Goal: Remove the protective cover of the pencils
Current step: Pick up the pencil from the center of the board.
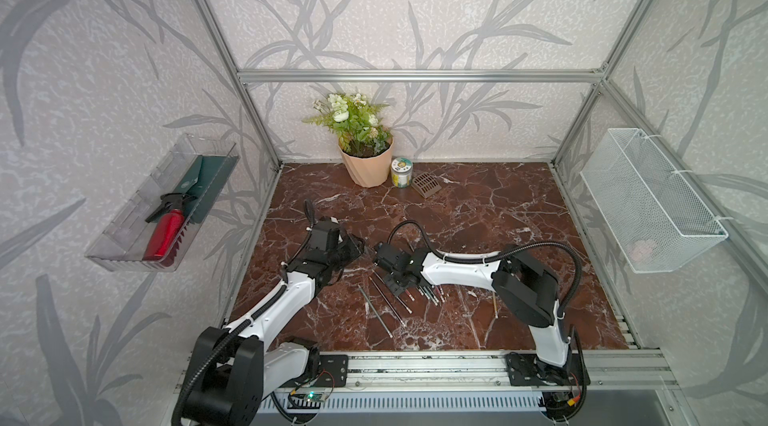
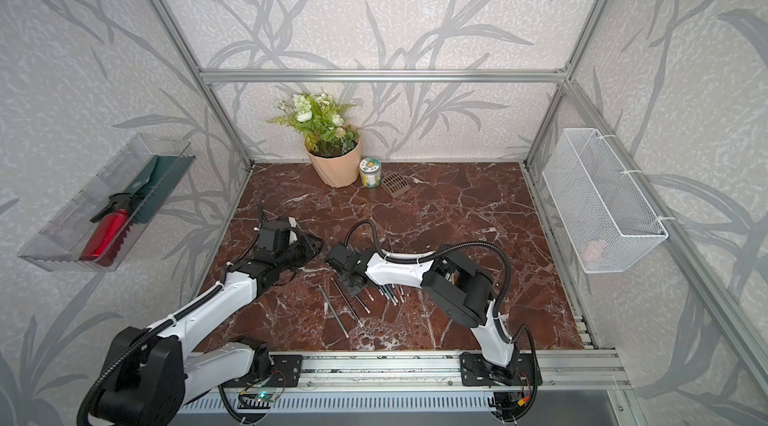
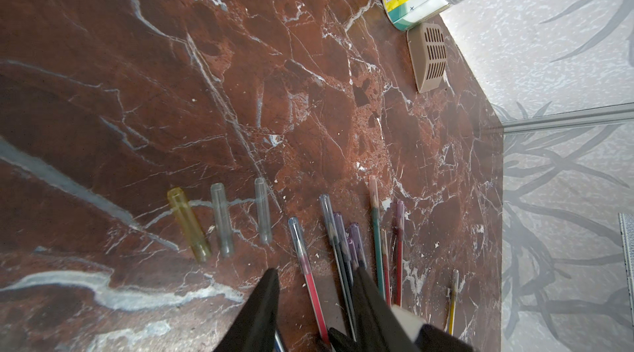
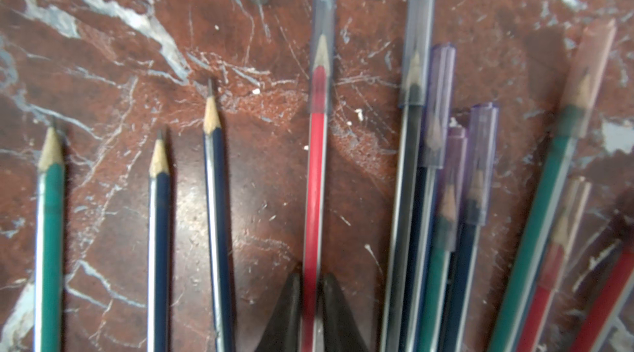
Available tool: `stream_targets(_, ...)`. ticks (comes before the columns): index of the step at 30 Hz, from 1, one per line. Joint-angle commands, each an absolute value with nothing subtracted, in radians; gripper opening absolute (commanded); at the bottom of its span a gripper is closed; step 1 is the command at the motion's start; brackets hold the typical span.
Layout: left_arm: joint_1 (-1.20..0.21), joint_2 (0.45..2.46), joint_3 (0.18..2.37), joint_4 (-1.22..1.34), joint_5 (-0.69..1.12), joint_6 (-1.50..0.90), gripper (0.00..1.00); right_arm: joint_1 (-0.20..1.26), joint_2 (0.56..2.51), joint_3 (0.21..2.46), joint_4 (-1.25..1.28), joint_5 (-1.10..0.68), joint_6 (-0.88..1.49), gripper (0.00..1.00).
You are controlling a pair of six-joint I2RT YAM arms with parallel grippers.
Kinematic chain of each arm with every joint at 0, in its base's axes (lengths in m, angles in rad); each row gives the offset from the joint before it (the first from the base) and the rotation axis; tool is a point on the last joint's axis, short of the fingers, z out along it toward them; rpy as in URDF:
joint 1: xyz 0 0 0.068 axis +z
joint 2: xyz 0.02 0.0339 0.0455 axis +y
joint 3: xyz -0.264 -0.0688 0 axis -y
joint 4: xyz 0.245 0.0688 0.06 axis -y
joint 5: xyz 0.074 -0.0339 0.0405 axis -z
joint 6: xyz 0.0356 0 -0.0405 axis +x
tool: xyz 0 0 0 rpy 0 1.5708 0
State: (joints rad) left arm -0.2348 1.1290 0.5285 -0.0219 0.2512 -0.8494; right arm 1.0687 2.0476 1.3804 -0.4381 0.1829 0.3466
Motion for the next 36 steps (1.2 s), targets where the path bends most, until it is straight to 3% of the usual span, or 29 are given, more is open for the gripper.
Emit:
stream_targets(1,-0.235,1.087,0.494,0.031,0.223,-0.866,0.41,1.060,2.066,1.385,-0.466,0.169,0.351,0.12)
stream_targets(13,-0.235,0.977,0.440,0.078,0.242,-0.872,0.44,1.061,1.918,1.311,-0.373,0.132,0.341,0.02)
stream_targets(19,-0.234,0.964,0.395,0.214,0.309,-0.898,0.53,1.063,1.822,1.224,-0.286,0.097,0.347,0.00)
stream_targets(36,-0.238,1.127,0.396,0.353,0.384,-0.976,0.63,1.063,1.749,1.177,-0.190,0.024,0.362,0.00)
